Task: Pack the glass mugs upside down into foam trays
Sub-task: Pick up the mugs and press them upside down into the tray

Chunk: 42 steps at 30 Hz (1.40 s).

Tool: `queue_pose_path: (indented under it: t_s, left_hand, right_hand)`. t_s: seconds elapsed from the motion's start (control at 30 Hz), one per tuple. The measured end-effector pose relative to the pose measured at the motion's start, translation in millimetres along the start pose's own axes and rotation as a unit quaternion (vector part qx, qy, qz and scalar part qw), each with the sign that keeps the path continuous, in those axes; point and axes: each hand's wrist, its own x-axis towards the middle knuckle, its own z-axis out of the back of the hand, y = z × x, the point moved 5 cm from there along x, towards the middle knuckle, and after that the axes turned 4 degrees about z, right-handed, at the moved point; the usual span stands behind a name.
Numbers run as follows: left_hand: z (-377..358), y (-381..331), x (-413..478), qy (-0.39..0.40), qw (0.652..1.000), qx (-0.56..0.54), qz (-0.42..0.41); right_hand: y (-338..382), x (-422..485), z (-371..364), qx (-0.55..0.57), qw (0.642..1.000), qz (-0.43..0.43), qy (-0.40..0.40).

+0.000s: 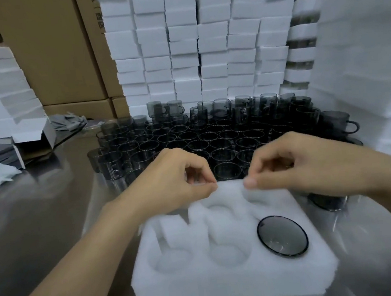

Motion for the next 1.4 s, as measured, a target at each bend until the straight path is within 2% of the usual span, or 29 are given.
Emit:
queue_pose_path:
  t_s: [0.07, 0.17, 0.3, 0.37, 0.43, 0.53, 0.63, 0.8, 0.87, 0.93, 1.03, 1.13, 1.23, 1.33, 1.37, 1.4]
  left_hand:
    - [-2.5, -2.6, 4.1, -0.002, 1.000, 0.009, 0.000]
    - [-5.1, -9.0, 6.5, -0.017, 0.999, 0.031, -0.010]
    - [21.7, -0.5, 0.7, -0.117, 0.993, 0.012, -0.020]
    - [41.8, 16.1, -3.2, -0.175, 0.984, 0.039, -0.005]
    - [53.0, 33.8, -4.6, -0.185, 0.980, 0.060, 0.027]
    - [44.2, 47.2, -0.8, -0.124, 0.989, 0.061, 0.061]
    - [28.8, 45.9, 2.4, -0.074, 0.994, 0.054, 0.062]
    - [23.1, 22.5, 9.5, -0.108, 0.991, 0.073, 0.011]
    - [13.0, 7.9, 19.4, -0.039, 0.996, 0.082, 0.002]
    - [5.3, -4.5, 31.8, 0.032, 0.989, 0.142, 0.008]
    - [-0.7, -13.3, 43.3, 0.088, 0.981, 0.170, 0.018]
    - [-8.6, -14.8, 45.9, 0.120, 0.986, 0.116, 0.022]
    - [3.5, -9.4, 42.4, 0.084, 0.995, 0.055, 0.028]
    - [18.6, -2.0, 35.0, 0.007, 0.991, -0.128, 0.038]
    - [18.9, -0.7, 33.0, -0.021, 0.973, -0.222, 0.053]
    - [15.4, -1.4, 31.7, -0.038, 0.939, -0.333, 0.073]
  right_hand:
    - [-18.0, 8.9, 7.6, -0.031, 0.993, -0.021, -0.108]
    - [-31.3, 15.4, 5.9, -0.086, 0.981, -0.047, -0.169]
    - [-40.5, 20.8, -5.0, -0.115, 0.976, -0.067, -0.171]
    - [-47.5, 23.2, -11.4, -0.139, 0.973, -0.077, -0.165]
    - [-53.2, 25.3, -14.7, -0.169, 0.971, -0.082, -0.150]
    - [-59.1, 25.8, -13.0, -0.164, 0.973, -0.075, -0.145]
    - [-60.8, 25.2, -12.3, -0.145, 0.979, -0.068, -0.129]
    - [-59.7, 25.1, -10.4, -0.150, 0.978, -0.070, -0.127]
    - [-59.3, 26.2, -12.4, -0.166, 0.975, -0.072, -0.131]
    - [-58.7, 27.2, -12.6, -0.183, 0.971, -0.076, -0.134]
    - [-58.7, 26.5, -12.1, -0.201, 0.965, -0.081, -0.146]
    - [-58.1, 26.6, -14.0, -0.217, 0.961, -0.083, -0.150]
    - [-57.3, 25.9, -13.5, -0.224, 0.958, -0.084, -0.156]
    - [-53.3, 23.7, -10.5, -0.222, 0.954, -0.079, -0.184]
    - [-51.0, 22.9, -9.6, -0.216, 0.952, -0.073, -0.203]
    - [-48.2, 22.0, -8.5, -0.200, 0.952, -0.061, -0.225]
